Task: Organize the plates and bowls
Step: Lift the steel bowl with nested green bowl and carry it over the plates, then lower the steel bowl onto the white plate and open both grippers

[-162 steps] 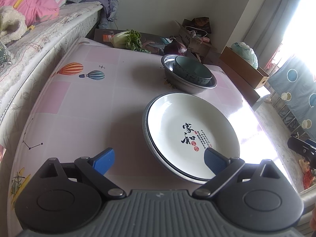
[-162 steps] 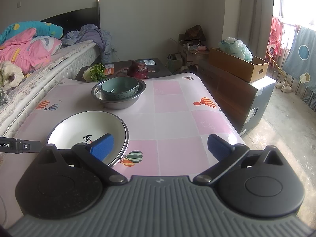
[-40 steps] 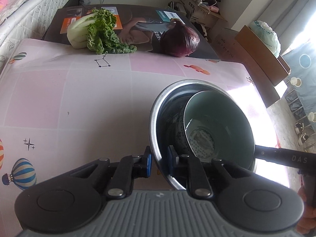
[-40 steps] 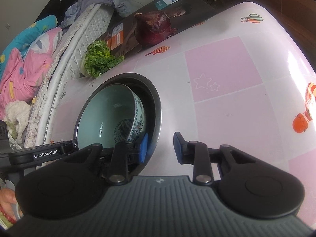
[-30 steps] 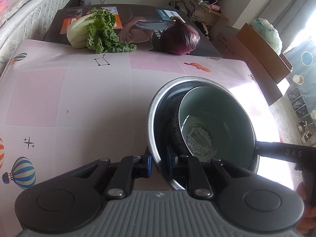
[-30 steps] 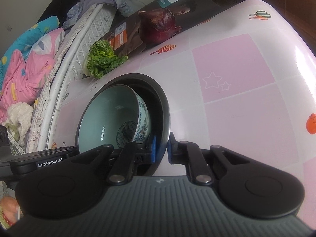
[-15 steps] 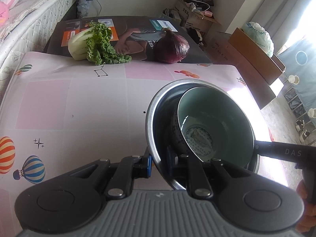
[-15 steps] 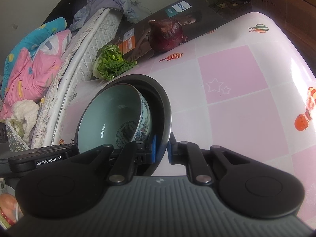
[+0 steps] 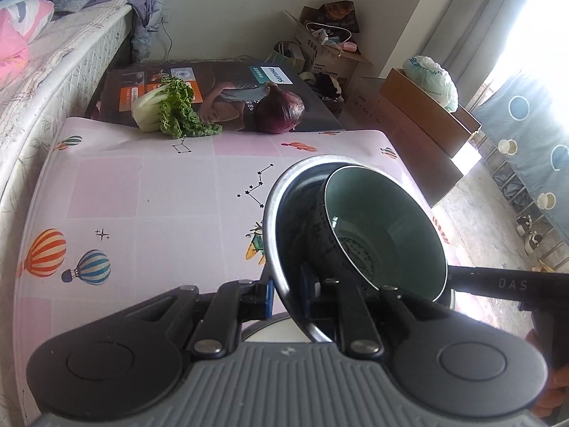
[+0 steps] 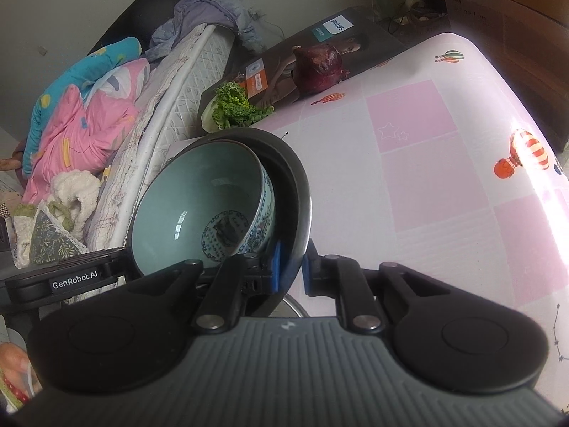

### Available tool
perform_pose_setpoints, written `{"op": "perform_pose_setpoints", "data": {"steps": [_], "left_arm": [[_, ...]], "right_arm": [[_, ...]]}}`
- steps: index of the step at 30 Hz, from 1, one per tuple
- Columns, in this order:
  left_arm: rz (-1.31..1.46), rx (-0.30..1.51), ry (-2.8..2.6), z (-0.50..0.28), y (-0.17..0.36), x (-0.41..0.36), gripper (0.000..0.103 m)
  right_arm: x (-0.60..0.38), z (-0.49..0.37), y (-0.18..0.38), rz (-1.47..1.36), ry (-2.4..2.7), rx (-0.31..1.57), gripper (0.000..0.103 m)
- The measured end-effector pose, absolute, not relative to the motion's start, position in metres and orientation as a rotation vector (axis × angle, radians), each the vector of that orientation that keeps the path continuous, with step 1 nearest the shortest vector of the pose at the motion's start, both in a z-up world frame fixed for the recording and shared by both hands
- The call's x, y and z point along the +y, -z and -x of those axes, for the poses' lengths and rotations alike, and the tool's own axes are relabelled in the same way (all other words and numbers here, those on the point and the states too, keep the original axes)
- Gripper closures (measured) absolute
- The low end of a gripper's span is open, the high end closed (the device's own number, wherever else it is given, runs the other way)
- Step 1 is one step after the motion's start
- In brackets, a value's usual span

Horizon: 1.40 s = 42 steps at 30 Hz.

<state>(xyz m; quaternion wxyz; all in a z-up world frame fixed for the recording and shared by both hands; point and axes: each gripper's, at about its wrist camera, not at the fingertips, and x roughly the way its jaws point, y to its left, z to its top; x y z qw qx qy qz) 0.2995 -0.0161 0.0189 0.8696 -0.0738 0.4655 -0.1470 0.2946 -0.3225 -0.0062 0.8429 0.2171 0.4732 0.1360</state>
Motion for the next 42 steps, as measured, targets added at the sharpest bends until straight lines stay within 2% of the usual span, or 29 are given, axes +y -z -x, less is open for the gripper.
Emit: {"op": "perform_pose_setpoints", "data": {"steps": [15, 27, 35, 38, 41, 42], "left_arm": [[0.149, 1.005, 0.274, -0.221, -0.002, -0.001, 0.088], [0.134, 1.048, 0.239, -0.196, 0.034, 0.008, 0.087], [0.134, 1.054, 0.239, -0.192, 0.044, 0.013, 0.087], [0.136, 1.041, 0.239, -0.191, 0.041, 0.015, 0.084], [0.111, 1.001, 0.215, -0.186, 0.035, 0.016, 0.072], [0.1, 0.985, 0.203, -0.184, 0.032, 0.016, 0.066]], "right_arm": [[-0.305, -0.201, 0.032, -0.484, -0.319, 1.079, 0.09], [-0.288, -0.184, 0.065, -0.44, -0.335, 1.143, 0.09], [-0.281, -0.186, 0.067, -0.408, -0.328, 1.133, 0.089], [-0.281, -0.187, 0.065, -0.404, -0.314, 1.127, 0.09], [-0.285, -0.188, 0.063, -0.42, -0.31, 1.123, 0.089], [-0.287, -0.187, 0.062, -0.429, -0.31, 1.121, 0.088]]}}
